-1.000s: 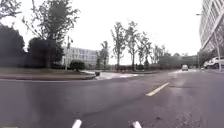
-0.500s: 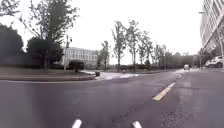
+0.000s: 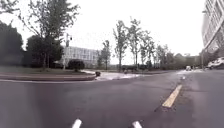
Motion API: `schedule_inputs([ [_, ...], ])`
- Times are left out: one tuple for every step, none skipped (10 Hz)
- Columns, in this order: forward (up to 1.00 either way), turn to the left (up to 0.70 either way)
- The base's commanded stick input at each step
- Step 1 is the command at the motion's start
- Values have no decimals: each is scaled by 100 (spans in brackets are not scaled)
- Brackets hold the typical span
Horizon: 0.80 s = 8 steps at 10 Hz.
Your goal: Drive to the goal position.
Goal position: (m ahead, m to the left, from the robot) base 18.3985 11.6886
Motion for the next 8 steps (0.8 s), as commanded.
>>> schedule_inputs([
  [70, 0],
  [70, 0],
  [70, 0],
  [70, 0],
  [70, -4],
  [70, -8],
  [70, -12],
  [70, -14],
])
